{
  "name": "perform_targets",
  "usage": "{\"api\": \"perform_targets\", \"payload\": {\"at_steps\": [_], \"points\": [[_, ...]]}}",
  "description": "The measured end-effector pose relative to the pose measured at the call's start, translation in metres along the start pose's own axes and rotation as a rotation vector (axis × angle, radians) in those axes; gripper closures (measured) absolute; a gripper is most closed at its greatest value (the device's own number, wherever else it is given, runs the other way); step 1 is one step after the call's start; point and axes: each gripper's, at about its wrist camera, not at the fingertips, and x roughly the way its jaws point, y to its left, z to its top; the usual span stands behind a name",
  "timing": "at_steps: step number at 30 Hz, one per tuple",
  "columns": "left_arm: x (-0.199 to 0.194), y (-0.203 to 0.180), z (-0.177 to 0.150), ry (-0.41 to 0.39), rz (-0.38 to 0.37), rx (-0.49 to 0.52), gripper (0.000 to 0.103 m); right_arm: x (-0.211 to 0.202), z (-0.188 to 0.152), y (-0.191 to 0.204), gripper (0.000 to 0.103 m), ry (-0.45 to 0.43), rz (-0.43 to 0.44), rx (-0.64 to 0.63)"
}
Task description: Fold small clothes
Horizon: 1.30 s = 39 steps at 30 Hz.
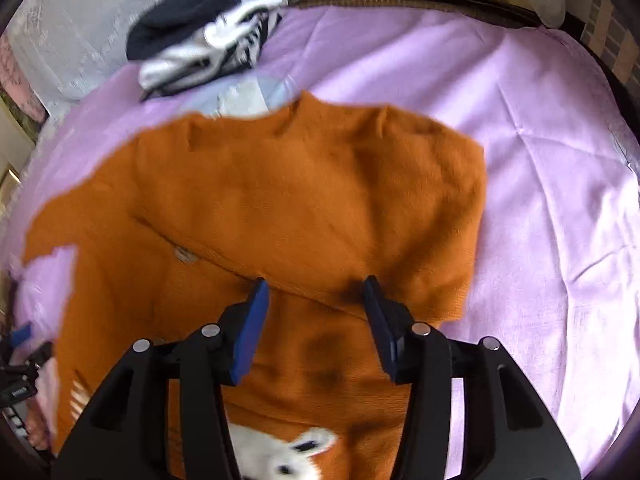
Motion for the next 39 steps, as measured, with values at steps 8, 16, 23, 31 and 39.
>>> {"api": "perform_targets", "payload": {"at_steps": [8,16,23,31,39], "points": [[-0.001,0.076,0.048,-0.006,-0.168,-0.319,0.002,0.033,0.048,0.06,0.051,0.021,0.073,-0.041],[0.026,0.139,0.069,-0.033,-0.291,-0.629,0.003,0.05,0.036,0.064,0.043,0.064,0.093,-0.028],[0.041,0.167,0.082,-0.039,-0.26,-0.753,0.047,0.039,0.039,0.056,0.043,0.013,0.08,0.007],[0.012,0.144,0.102,-0.081,-0.131,-0.544,0.094,0.043,0.04,0.045,0.034,0.081,0.113,0.048],[-0.041,0.031,0.156,-0.194,-0.063,-0.149,0.094,-0.008,0.011,-0.011,0.032,0.005,0.128,0.179]]}}
